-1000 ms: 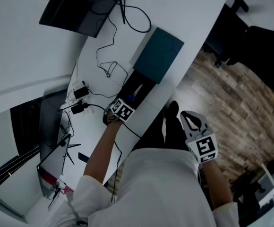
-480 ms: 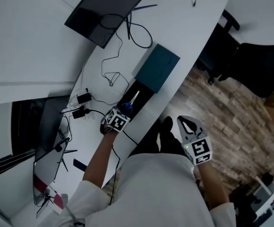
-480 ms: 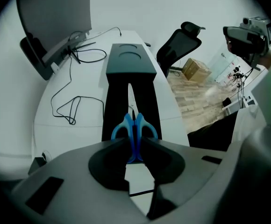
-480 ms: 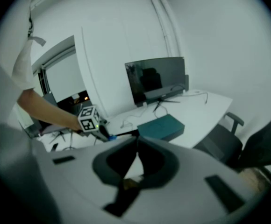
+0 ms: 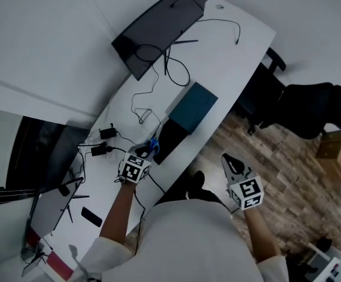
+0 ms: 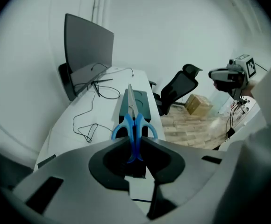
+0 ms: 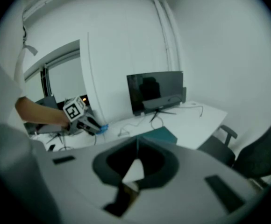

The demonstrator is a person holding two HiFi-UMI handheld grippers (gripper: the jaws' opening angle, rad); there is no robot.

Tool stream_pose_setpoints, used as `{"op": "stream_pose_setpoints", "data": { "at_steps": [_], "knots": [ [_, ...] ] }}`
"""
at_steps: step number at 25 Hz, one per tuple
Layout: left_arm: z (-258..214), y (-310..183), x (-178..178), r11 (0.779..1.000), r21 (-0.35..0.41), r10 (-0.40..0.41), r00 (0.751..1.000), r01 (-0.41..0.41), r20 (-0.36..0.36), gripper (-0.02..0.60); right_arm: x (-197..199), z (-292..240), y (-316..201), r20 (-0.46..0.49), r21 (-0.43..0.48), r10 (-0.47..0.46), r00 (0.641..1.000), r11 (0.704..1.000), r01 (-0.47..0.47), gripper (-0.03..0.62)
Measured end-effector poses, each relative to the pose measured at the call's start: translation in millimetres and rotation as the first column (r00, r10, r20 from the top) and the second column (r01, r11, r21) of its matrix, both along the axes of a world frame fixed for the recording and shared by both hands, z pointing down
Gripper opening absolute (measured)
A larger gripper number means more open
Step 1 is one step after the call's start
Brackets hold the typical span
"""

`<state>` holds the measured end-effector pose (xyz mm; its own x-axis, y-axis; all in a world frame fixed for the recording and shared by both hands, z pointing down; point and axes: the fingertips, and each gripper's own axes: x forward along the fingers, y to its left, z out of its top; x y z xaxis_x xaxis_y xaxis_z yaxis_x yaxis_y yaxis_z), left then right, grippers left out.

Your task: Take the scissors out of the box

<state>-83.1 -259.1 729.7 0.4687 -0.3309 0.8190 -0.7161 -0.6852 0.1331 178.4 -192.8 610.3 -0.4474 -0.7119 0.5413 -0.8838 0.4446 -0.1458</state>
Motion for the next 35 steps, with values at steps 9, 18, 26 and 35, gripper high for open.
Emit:
{"op": "stream_pose_setpoints", "data": {
  "at_steps": [9,18,26,35],
  "knots": [
    [-113,-12,1,0.981,0.171,-0.059,0.978,0.094,-0.198,0.104,21,-55,-6,0.032,0.100,0.052,0.998,0.993,-0.055,0.034],
    [-191,-16,-5,0.947,0.275,-0.071,0.945,0.164,-0.318,0.104,54,-115,-19,0.055,0.222,0.105,0.993,0.968,-0.115,0.035],
    [-233,-16,-15,0.917,0.331,-0.082,0.915,0.225,-0.396,0.104,65,-149,-17,0.074,0.298,0.114,0.991,0.945,-0.132,0.035],
    [-260,-19,-24,0.887,0.383,-0.076,0.899,0.259,-0.432,0.104,81,-169,-18,0.096,0.346,0.138,0.986,0.924,-0.163,0.035]
  ]
}}
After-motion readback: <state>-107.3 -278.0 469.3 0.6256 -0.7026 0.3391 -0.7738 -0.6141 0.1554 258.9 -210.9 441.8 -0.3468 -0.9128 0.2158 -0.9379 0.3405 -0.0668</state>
